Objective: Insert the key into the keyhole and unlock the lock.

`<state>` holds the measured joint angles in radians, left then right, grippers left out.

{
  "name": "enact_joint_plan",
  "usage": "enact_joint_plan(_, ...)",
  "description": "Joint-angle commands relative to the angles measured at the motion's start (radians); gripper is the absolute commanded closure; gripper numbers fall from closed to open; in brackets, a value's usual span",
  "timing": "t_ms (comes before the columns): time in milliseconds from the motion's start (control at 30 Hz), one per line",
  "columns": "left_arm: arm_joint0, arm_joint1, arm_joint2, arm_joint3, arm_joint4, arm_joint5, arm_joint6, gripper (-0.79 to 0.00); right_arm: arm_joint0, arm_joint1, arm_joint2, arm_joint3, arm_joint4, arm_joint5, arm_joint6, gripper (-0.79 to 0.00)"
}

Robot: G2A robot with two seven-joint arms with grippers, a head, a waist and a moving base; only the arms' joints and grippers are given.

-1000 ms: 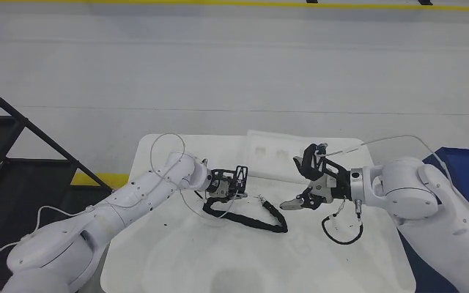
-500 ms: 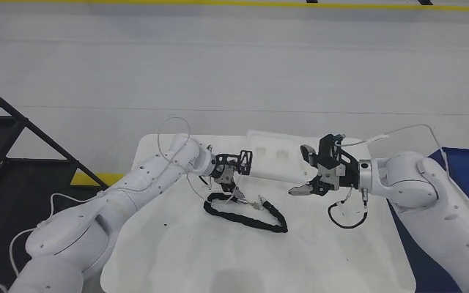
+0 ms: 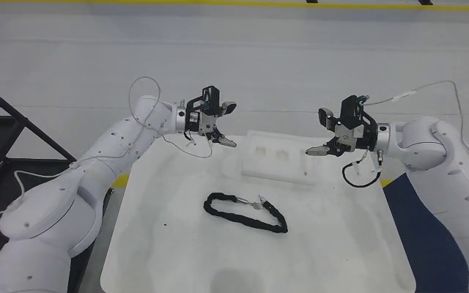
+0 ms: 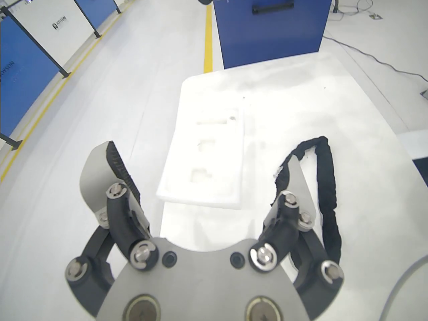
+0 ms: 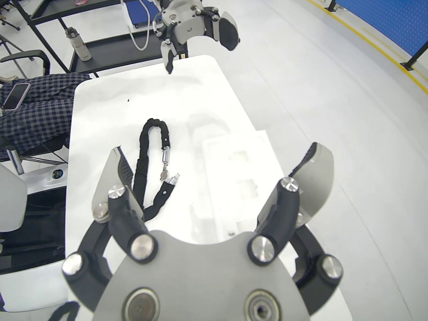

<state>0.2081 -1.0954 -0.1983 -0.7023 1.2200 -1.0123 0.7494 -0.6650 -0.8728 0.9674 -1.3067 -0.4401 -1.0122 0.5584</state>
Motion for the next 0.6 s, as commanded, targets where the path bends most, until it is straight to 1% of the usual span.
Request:
enact_joint_plan(0, -0.028, 0.000, 0.028, 0.029, -0.028, 0.000, 0.057, -0.785, 0.044, -0.005, -0.022, 0.034, 0.012, 0.000, 0.008, -0.785)
enact_joint_plan(167, -0.050, -0.002, 0.028, 0.031, -0.133, 0.000, 0.058, -0.785, 0.126, -0.012, -0.082, 0.082, 0.045, 0.000, 0.028, -0.785)
enact_joint_plan(233, -0.055, 0.000, 0.028, 0.036, -0.158, 0.000, 0.058, -0.785, 0.147, -0.012, -0.106, 0.088, 0.057, 0.000, 0.034, -0.785)
enact_joint_plan(300, -0.069, 0.003, 0.028, 0.043, -0.157, 0.000, 0.033, -0.785, 0.162, -0.012, -0.124, 0.095, 0.068, 0.000, 0.030, -0.785)
enact_joint_plan(367, -0.074, 0.006, 0.028, 0.027, -0.181, 0.000, 0.033, -0.785, 0.174, -0.009, -0.138, 0.099, 0.072, 0.000, 0.025, -0.785)
enact_joint_plan(433, -0.089, 0.010, 0.028, 0.026, -0.184, 0.000, -0.015, -0.785, 0.181, -0.005, -0.146, 0.103, 0.082, 0.000, 0.005, -0.785)
enact_joint_plan(567, -0.085, 0.013, 0.028, -0.004, -0.255, 0.000, -0.112, -0.785, 0.180, -0.002, -0.154, 0.097, 0.094, 0.000, -0.008, -0.785)
